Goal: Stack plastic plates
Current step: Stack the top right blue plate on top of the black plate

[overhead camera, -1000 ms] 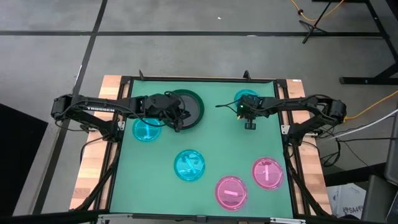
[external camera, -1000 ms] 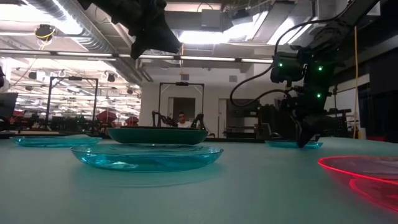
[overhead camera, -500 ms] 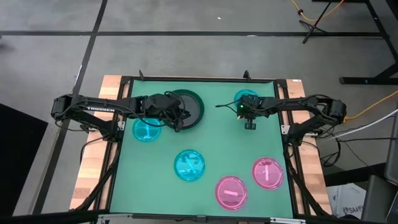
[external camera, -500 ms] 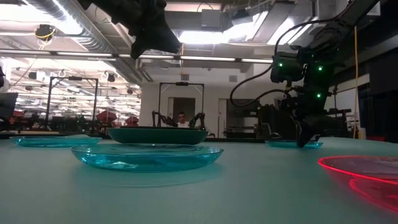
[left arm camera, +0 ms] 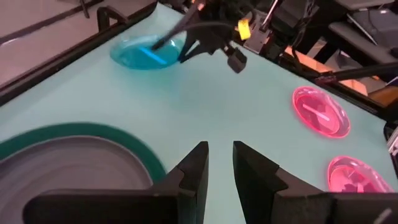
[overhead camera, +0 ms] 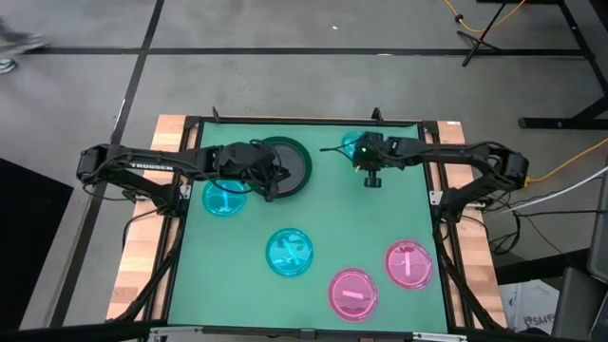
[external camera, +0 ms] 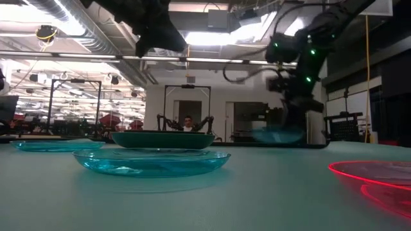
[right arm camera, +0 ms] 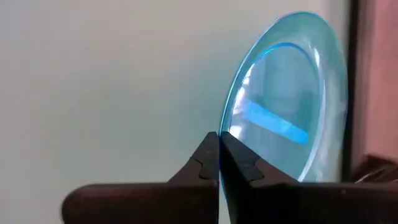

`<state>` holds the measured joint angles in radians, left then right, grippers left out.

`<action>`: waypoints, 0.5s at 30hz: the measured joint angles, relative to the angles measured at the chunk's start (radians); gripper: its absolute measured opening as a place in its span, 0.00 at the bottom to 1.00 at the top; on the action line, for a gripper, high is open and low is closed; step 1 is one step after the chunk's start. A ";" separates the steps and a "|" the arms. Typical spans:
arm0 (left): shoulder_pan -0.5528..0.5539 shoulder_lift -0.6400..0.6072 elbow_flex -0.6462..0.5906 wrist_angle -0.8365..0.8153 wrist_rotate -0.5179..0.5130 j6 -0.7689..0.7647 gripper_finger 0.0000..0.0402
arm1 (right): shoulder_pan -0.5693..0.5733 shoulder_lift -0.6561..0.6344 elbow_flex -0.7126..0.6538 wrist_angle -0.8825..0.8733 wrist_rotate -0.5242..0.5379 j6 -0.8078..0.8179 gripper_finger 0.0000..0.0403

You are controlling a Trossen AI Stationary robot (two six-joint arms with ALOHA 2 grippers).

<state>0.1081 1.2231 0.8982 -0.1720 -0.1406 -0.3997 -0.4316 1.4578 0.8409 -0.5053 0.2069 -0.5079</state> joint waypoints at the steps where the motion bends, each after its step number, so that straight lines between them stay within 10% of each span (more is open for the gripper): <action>1: 0.000 -0.006 0.000 -0.006 0.000 0.002 0.17 | 0.000 0.000 0.021 0.000 0.000 -0.005 0.00; 15: -0.006 -0.183 0.000 -0.164 0.060 0.017 0.17 | 0.020 0.000 0.258 0.067 -0.061 -0.114 0.00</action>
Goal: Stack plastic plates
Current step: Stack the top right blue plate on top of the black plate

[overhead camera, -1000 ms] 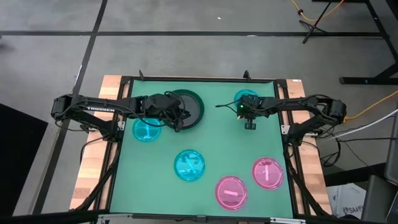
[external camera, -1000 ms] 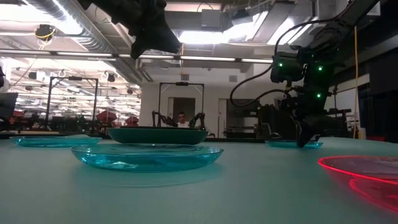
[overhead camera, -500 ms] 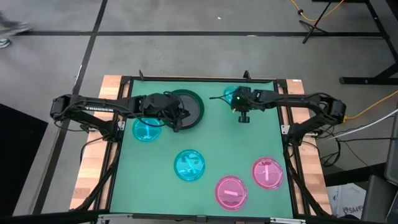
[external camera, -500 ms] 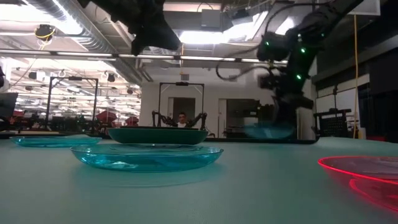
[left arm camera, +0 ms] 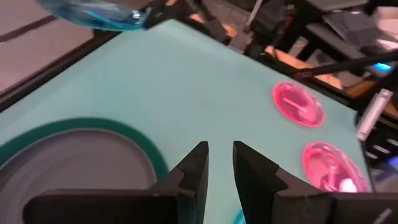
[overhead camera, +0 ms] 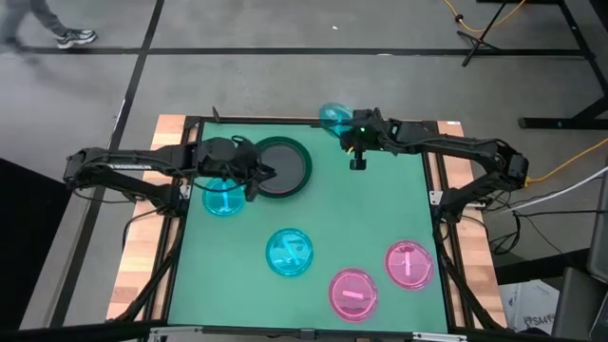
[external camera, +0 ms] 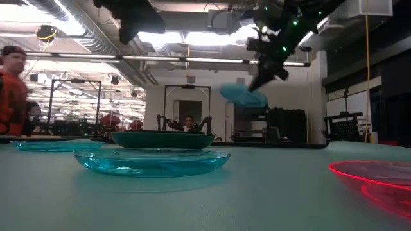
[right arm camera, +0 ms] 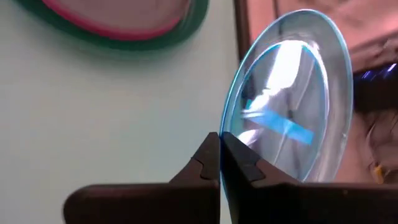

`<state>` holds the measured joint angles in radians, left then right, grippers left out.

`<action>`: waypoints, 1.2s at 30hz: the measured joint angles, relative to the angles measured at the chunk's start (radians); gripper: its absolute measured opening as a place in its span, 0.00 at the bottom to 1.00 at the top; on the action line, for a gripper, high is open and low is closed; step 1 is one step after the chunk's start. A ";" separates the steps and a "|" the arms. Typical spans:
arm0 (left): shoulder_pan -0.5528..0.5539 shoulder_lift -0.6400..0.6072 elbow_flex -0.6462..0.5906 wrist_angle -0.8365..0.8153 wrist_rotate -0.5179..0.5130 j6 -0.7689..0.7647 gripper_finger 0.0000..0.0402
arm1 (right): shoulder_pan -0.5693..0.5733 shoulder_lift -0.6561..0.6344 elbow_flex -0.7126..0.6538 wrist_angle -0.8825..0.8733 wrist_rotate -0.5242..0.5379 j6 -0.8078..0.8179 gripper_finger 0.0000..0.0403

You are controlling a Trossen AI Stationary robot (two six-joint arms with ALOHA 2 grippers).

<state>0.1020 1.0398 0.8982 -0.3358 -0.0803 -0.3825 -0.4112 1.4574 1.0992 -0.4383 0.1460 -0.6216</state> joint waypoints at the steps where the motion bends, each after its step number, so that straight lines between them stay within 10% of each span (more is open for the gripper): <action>1: 0.000 -0.015 0.000 -0.023 0.012 0.005 0.17 | 0.010 0.000 0.010 0.018 -0.001 -0.013 0.00; 12: -0.053 -0.121 0.000 -0.090 0.059 0.010 0.17 | 0.143 0.017 0.094 0.246 -0.009 -0.138 0.00; 36: -0.209 -0.124 -0.001 -0.100 0.037 0.025 0.17 | 0.202 0.480 0.377 0.199 -0.098 -0.248 0.00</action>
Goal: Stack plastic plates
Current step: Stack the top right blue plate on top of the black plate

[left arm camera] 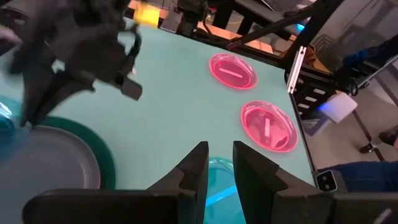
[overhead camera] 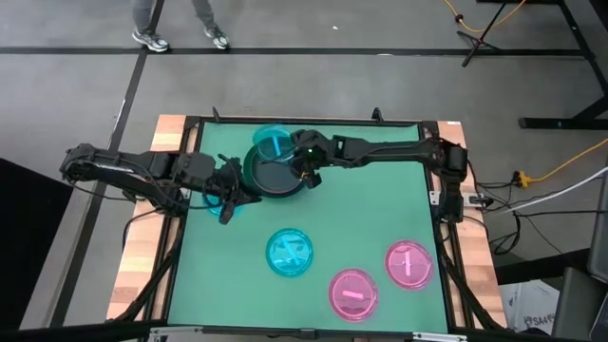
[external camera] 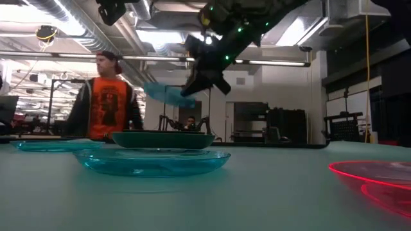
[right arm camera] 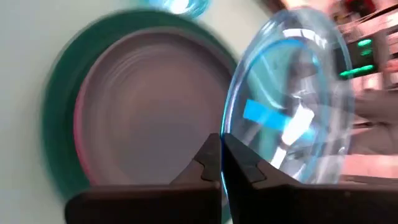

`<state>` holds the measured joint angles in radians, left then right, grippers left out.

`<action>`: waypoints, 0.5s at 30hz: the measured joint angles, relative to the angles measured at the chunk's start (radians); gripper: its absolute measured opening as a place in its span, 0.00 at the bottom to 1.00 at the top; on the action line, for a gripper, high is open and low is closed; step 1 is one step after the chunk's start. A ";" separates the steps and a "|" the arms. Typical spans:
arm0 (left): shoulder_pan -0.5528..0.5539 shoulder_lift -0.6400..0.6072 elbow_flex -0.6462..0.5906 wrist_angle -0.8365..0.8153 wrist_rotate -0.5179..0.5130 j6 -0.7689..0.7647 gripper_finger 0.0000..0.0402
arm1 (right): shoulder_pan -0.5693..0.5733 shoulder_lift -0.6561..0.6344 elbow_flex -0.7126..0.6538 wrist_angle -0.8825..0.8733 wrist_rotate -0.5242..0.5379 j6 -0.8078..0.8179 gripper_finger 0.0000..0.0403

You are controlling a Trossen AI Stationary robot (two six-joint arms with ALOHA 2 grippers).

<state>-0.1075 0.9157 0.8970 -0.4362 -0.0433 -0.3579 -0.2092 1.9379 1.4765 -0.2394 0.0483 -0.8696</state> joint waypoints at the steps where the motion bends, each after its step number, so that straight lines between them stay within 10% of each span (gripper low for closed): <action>1: -0.003 0.000 0.000 0.002 0.000 0.001 0.17 | 0.000 0.011 -0.001 -0.006 -0.004 0.000 0.00; 15: -0.010 0.000 0.000 0.002 0.000 0.003 0.17 | 0.000 0.117 -0.001 0.003 -0.069 0.006 0.00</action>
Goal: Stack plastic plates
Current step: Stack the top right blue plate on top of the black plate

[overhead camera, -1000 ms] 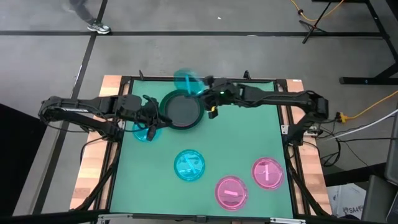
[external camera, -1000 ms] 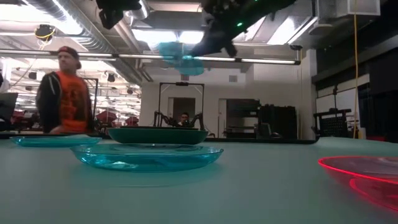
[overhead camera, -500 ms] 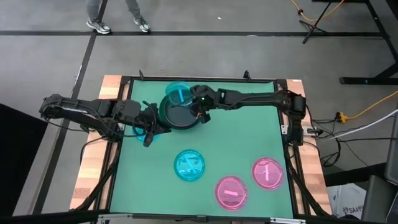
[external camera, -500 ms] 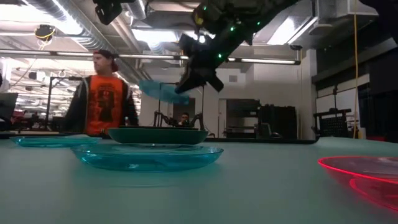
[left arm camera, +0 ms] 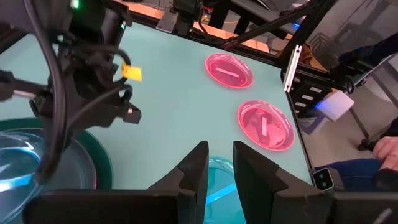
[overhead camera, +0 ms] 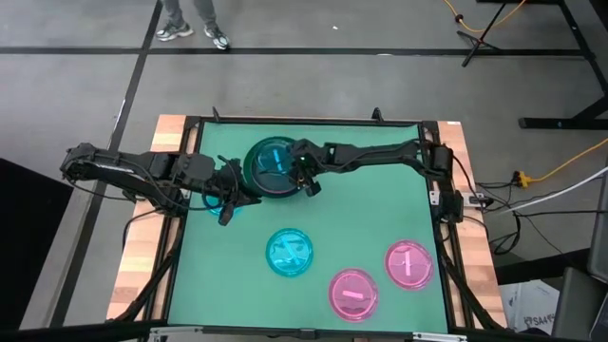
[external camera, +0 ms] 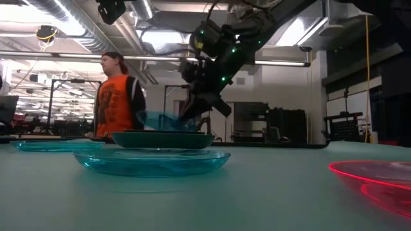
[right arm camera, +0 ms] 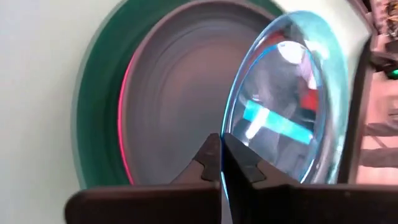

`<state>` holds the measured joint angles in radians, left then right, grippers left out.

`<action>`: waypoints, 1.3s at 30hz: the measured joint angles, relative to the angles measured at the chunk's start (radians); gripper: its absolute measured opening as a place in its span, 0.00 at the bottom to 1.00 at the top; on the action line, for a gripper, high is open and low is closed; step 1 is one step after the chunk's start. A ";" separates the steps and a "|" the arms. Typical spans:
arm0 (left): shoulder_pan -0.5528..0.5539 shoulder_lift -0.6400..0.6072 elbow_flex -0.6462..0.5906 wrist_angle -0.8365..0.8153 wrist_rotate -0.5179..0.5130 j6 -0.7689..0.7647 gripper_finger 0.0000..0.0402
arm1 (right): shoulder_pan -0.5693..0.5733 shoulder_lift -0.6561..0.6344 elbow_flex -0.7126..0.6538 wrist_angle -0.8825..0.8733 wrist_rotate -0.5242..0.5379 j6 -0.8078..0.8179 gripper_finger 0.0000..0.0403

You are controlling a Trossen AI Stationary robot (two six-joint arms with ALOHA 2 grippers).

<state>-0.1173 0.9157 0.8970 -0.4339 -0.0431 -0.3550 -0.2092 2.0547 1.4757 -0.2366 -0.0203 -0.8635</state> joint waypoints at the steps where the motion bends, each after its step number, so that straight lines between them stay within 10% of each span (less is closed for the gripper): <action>1: 0.000 0.000 0.000 0.000 0.000 0.000 0.17 | 0.000 0.007 0.000 -0.001 -0.004 0.000 0.00; 39: 0.000 0.000 0.000 -0.001 0.000 0.000 0.17 | 0.000 0.011 0.000 -0.007 -0.044 0.002 0.09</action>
<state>-0.1169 0.9157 0.8970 -0.4345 -0.0433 -0.3546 -0.2092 2.0655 1.4754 -0.2432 -0.0647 -0.8612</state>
